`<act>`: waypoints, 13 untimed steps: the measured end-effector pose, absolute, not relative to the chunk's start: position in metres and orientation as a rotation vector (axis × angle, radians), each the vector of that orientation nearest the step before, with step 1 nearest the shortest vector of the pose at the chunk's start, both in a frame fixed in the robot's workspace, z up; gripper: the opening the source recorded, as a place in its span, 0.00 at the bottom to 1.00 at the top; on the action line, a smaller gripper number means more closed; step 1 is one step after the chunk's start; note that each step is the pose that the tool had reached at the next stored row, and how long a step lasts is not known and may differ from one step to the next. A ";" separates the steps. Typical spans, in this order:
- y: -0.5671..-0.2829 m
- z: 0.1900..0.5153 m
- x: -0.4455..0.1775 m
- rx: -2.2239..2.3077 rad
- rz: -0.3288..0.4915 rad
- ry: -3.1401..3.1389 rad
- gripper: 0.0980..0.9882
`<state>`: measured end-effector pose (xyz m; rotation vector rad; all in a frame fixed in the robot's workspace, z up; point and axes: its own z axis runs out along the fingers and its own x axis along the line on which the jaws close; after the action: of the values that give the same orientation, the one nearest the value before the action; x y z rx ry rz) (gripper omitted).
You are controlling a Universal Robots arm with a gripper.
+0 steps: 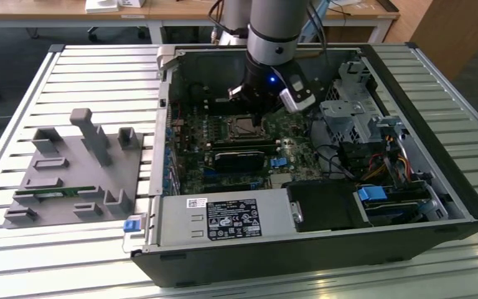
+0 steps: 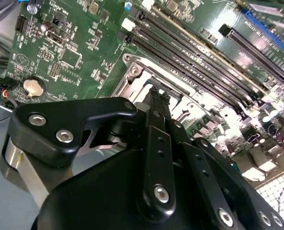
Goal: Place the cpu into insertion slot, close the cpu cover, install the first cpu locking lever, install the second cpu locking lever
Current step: 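Install the second cpu locking lever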
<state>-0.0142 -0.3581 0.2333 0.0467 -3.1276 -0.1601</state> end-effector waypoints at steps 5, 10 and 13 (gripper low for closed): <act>-0.366 0.233 -0.014 0.047 -0.162 -3.127 0.01; -0.371 0.232 -0.019 0.047 -0.163 -3.127 0.01; -0.374 0.232 -0.022 0.047 -0.174 -3.127 0.01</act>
<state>-0.0216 -0.3738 0.2321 0.0470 -3.1268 -0.1739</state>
